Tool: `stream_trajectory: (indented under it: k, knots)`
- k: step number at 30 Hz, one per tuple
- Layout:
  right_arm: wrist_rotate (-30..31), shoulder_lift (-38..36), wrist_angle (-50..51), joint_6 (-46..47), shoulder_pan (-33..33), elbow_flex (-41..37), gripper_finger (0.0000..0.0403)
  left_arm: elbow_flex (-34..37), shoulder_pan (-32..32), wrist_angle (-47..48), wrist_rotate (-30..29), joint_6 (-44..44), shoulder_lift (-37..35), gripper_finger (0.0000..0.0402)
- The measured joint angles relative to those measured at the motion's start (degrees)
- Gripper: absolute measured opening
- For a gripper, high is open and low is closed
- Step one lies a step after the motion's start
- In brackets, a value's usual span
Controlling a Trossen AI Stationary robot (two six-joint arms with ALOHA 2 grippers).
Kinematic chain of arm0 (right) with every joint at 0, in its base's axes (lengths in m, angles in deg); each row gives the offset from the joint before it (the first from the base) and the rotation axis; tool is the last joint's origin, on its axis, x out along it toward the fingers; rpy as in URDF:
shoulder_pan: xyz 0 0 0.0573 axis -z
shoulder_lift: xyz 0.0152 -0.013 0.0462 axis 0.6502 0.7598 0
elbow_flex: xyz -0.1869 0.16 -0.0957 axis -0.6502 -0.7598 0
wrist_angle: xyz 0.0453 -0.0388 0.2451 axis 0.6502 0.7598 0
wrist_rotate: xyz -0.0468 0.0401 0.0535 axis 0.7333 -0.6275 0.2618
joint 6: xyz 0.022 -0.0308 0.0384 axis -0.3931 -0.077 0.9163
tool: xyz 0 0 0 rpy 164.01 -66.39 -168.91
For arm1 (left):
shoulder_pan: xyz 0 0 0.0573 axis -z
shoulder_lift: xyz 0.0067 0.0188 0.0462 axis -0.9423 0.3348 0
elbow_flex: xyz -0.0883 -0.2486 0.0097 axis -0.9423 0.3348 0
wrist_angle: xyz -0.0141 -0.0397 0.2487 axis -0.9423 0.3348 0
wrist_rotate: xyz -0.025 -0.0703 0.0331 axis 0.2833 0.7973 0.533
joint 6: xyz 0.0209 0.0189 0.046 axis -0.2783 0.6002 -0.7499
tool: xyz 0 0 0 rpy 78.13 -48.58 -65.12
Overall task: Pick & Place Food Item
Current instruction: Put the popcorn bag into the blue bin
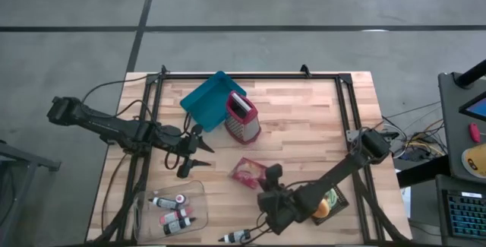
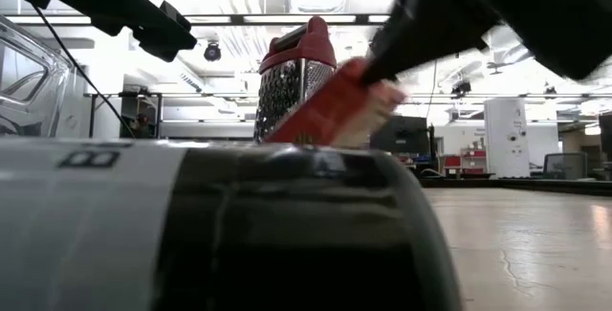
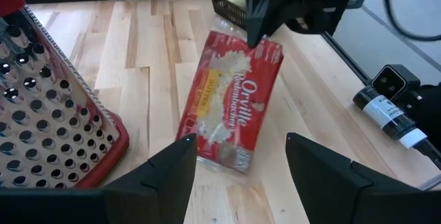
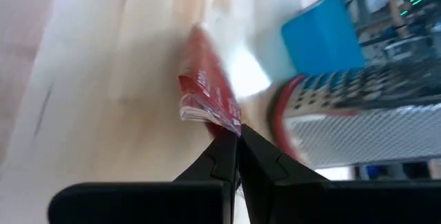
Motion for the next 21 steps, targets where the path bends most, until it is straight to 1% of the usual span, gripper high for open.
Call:
stream_trajectory:
  k: [8,21]
  knots:
    - [5.4,0.0,0.1,-3.4,0.1,4.4,0.0007,0.0,0.0,0.0,0.0,0.0,0.0,0.0227]
    - [9.8,-0.1,-0.4,-3.1,1.0,5.5,0.0007,0.0,0.0,0.0,0.0,-0.5,0.0,0.0227]
